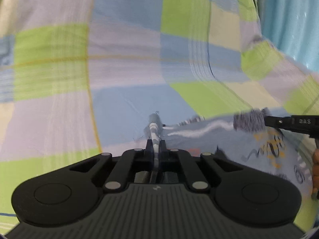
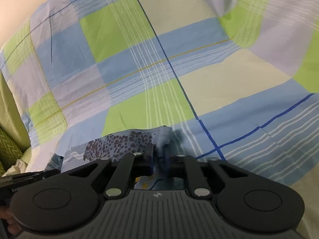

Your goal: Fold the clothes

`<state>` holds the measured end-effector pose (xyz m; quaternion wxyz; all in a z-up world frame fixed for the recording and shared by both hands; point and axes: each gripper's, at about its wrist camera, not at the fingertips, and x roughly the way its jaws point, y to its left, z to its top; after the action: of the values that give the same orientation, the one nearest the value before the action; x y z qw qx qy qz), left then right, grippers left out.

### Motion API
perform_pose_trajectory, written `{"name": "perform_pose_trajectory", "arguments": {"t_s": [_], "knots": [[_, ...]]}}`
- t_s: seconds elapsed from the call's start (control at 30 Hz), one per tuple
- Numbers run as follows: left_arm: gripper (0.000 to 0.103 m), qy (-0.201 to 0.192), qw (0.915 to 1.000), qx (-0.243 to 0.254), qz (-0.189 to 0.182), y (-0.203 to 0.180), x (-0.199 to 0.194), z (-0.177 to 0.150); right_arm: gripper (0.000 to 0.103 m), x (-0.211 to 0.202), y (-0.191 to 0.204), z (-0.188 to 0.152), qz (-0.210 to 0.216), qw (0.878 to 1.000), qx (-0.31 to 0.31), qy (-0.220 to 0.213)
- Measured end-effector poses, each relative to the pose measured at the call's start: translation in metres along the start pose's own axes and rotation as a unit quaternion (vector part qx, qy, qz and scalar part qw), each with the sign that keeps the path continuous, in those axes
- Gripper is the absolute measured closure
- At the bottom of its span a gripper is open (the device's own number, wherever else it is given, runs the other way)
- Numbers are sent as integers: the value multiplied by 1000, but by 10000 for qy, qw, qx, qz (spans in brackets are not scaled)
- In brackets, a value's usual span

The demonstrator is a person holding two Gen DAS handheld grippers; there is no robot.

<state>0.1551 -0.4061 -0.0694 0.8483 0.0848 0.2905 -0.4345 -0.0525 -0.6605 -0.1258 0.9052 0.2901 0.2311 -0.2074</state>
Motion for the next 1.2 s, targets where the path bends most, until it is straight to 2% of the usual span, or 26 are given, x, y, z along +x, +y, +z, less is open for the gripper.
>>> {"name": "perform_pose_trajectory", "arguments": {"t_s": [0.07,0.17,0.27,0.33,0.4,0.43,0.5,0.53,0.57,0.63,0.7,0.77,0.83,0.87,0.93,1.0,1.03,1.07,1.13,1.17,1.2], "knots": [[100,-96,9999,-115,73,3,-2,1,100,-7,5,4,-6,9997,-84,-249],[99,222,9997,17,109,1,10,-4,101,-15,12,9,-35,9980,-259,-570],[93,182,9996,-11,206,4,9,-3,100,-2,7,5,-161,9991,-237,-315],[83,126,9987,-78,482,7,5,-2,93,3,-2,1,-248,9995,-101,-175],[84,16,9966,8,824,8,-2,-1,84,-2,-9,1,-456,9986,-15,-277],[87,-44,9955,52,945,8,-7,0,82,-6,-9,2,-609,9975,-83,-355],[88,-173,9962,190,835,3,-17,0,81,-19,-6,4,-808,9948,-266,-561],[88,-238,9964,260,772,0,-22,0,81,-27,-1,4,-743,9945,-339,-653],[88,-192,9980,391,461,-6,-25,-2,81,-33,5,4,-650,9944,-416,-716],[85,-64,9973,722,-128,-22,-29,-8,81,-46,24,-2,-147,9956,-634,-674],[85,206,9891,1375,-494,-42,-33,-20,76,-55,43,-9,365,9944,-850,-504],[84,381,9816,1812,-463,-50,-37,-31,75,-56,59,-22,758,9911,-1089,-117],[83,385,9776,2050,-284,-49,-42,-35,75,-52,66,-39,744,9863,-1442,283],[83,412,9783,2029,-46,-44,-42,-35,76,-50,69,-48,732,9830,-1617,481],[84,452,9734,2204,442,-34,-44,-38,80,-57,63,-63,347,9795,-1915,519],[83,408,9750,2130,474,-25,-50,-39,81,-70,55,-63,73,9823,-1821,434],[83,364,9744,2158,520,-25,-58,-40,87,-77,51,-63,-61,9836,-1756,416],[84,274,9719,2269,564,-28,-67,-42,86,-84,47,-63,-196,9846,-1693,398],[84,120,9677,2486,401,-39,-81,-46,79,-98,49,-64,-482,9828,-1756,297],[84,25,9648,2624,166,-48,-92,-52,79,-104,51,-65,-554,9813,-1830,232],[83,-10,9595,2817,-59,-58,-97,-57,79,-113,57,-67,-437,9803,-1920,157]]}}
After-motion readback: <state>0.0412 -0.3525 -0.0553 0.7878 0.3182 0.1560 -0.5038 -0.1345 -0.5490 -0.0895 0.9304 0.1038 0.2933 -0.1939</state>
